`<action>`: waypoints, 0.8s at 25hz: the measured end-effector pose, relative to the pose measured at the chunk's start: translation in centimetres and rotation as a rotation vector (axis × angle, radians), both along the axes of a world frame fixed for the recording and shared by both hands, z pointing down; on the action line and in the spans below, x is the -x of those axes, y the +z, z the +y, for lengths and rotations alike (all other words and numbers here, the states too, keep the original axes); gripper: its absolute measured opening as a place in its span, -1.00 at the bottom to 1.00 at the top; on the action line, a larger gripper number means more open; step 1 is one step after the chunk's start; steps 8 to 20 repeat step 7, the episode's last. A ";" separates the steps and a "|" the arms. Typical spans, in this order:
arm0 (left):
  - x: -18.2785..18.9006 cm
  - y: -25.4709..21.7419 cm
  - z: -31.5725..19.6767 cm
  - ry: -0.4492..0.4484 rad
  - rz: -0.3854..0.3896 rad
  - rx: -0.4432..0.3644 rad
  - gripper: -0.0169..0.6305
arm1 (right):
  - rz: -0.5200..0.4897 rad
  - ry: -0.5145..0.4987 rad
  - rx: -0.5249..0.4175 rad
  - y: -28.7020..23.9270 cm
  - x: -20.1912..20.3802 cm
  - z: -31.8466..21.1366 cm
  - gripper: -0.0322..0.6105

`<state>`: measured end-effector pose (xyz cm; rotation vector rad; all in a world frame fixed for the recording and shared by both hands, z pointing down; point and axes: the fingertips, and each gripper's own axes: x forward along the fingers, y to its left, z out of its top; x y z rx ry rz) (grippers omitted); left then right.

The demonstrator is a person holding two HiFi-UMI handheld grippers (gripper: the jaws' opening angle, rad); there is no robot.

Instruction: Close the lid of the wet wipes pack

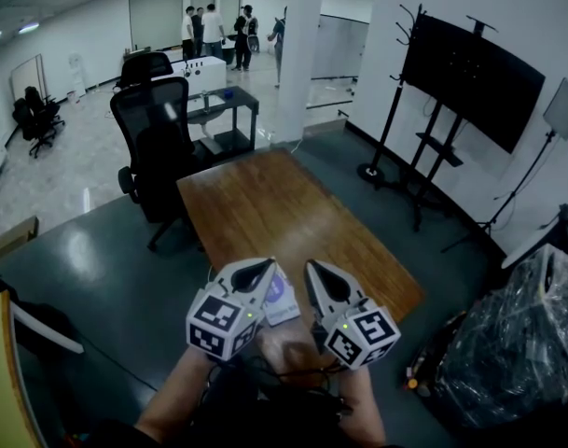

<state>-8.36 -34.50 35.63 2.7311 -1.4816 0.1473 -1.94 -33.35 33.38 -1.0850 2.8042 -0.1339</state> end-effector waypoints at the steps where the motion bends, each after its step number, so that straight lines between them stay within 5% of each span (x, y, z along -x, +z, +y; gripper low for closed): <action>1: 0.0 0.0 0.0 -0.001 0.000 0.000 -0.93 | 0.000 0.001 0.001 0.0 -0.1 0.0 -0.87; 20: -0.3 0.2 0.5 0.004 0.020 0.014 -0.93 | -0.002 0.003 0.000 0.2 -0.3 0.4 -0.87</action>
